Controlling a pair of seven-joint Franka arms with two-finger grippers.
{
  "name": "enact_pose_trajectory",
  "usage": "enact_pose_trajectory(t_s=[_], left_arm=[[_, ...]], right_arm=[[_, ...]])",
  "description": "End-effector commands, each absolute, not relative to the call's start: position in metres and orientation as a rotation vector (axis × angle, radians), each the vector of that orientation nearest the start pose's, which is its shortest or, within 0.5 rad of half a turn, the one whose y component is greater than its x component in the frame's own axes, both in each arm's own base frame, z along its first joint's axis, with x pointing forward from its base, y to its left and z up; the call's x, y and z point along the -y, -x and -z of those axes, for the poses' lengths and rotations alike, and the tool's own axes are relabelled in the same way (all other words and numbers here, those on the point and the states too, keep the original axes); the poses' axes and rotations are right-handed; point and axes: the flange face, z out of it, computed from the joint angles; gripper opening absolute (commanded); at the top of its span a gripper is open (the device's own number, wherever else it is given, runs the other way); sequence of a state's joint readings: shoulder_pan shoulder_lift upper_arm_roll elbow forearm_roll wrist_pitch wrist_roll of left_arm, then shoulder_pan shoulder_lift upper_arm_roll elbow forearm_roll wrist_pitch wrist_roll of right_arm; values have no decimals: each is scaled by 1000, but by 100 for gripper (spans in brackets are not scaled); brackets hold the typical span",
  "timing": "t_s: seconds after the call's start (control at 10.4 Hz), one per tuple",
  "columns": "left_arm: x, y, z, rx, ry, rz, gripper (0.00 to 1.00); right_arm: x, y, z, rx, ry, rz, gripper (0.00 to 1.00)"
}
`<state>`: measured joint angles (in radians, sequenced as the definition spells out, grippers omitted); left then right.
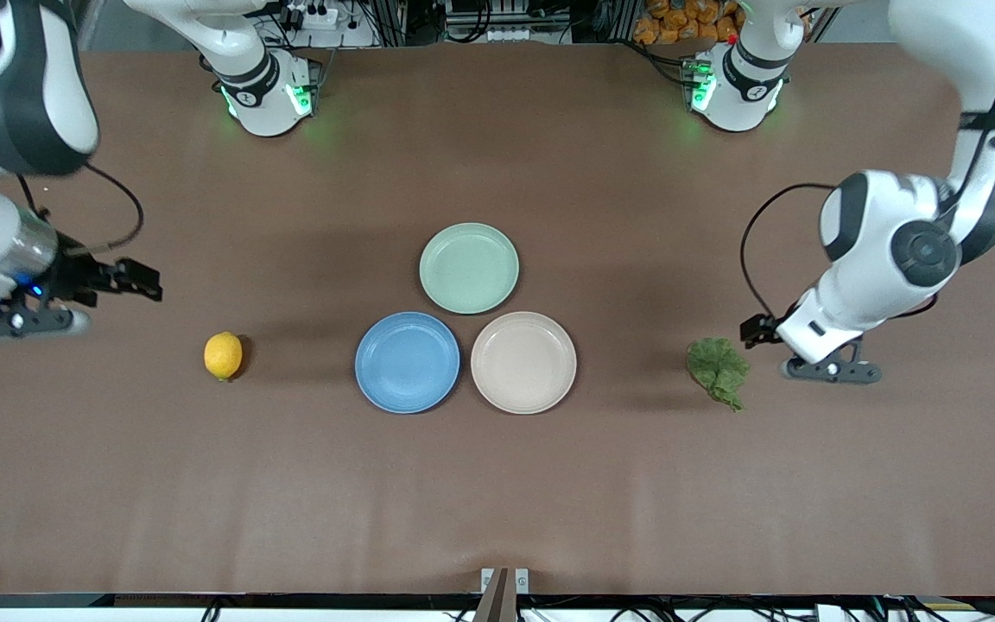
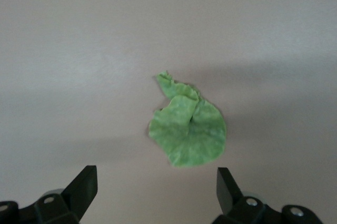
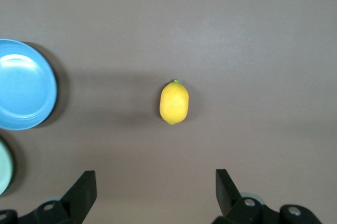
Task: Place lemon and lettuce in plates
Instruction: 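Reach the right gripper to the lemon while the left gripper reaches the lettuce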
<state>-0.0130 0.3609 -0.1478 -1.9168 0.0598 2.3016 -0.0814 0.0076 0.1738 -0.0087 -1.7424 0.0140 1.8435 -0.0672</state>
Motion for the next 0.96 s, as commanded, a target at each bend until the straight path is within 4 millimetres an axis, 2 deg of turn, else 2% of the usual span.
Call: enact_pose_trajectory(t_s=[0.0,0.19,0.29,0.39,0.48,0.58,0.77,0.87], left_arm=[[99,-631,-250,-207,3153,78,100],[100,-633,-215,-210,3162,92,100],[103,-633,-209,-217,3163,97,100],[110,-633,-201,-239,3158,88,95],[115,-632,-193,-262,3145,74,80],[116,-633,-186,-269,3130,68,73],[124,-631,-176,-272,3093,59,47],[127,-630,-174,-238,3087,62,22]], right_arm=[[17,-630,-396,38,3120,-171,100],[17,-642,-348,24,3108,-175,100],[14,-641,-329,27,3110,-142,100],[13,-633,-305,32,3117,-76,100],[15,-627,-283,31,3119,-30,100],[14,-627,-263,41,3119,-51,100],[15,-625,-238,37,3117,-84,100],[14,-624,-226,39,3116,-111,100]])
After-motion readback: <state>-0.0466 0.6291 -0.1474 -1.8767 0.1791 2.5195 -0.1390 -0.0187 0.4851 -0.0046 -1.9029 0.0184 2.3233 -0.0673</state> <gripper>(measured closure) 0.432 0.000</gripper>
